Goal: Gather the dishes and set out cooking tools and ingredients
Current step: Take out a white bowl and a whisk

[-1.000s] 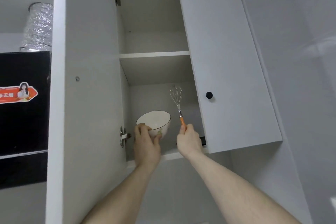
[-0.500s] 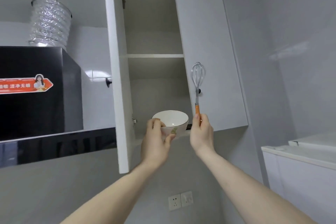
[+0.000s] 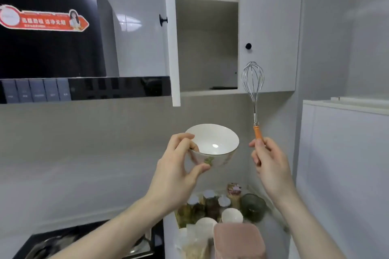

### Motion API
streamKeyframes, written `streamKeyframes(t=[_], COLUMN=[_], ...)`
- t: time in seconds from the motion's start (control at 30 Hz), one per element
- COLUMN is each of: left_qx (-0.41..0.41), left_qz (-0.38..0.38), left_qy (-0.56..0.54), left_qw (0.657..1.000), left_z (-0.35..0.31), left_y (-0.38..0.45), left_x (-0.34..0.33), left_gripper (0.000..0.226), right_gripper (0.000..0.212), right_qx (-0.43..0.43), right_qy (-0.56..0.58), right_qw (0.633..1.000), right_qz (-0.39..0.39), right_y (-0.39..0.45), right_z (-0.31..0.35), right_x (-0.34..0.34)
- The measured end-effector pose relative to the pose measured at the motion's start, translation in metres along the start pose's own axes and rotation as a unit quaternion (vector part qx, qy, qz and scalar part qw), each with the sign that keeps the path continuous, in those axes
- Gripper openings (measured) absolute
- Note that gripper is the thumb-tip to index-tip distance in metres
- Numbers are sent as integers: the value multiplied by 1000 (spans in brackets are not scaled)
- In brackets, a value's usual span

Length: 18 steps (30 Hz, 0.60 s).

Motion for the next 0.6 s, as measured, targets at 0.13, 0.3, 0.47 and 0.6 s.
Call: streamKeyframes(t=[0.13, 0.3, 0.47, 0.6], left_qx=[57, 155, 267, 355], left_qz=[30, 60, 61, 32], left_qy=[22, 68, 101, 147], left_qw=[998, 984, 956, 923], left_z=[15, 37, 58, 69], left_y=[-81, -184, -280, -345], left_x=[0, -4, 2, 33], left_gripper=[32, 35, 38, 40], right_gripper=[27, 35, 38, 35], right_qx=[-93, -194, -282, -319], right_qy=[6, -7, -55, -98], right_qw=[995, 978, 937, 891], right_qz=[25, 77, 200, 306], right_y=[-71, -147, -202, -249], right_z=[-62, -134, -194, -216], right_x=[9, 10, -12, -55])
Point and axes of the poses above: each hand's wrist, its own y-axis towards the middle knuckle, its own x-axis out of the back of the hand, z = x × y, the point moved 10 cm from there along y, towards the middle knuckle, and after that the axes turned 7 degrees about y, right-handed, at the moved point
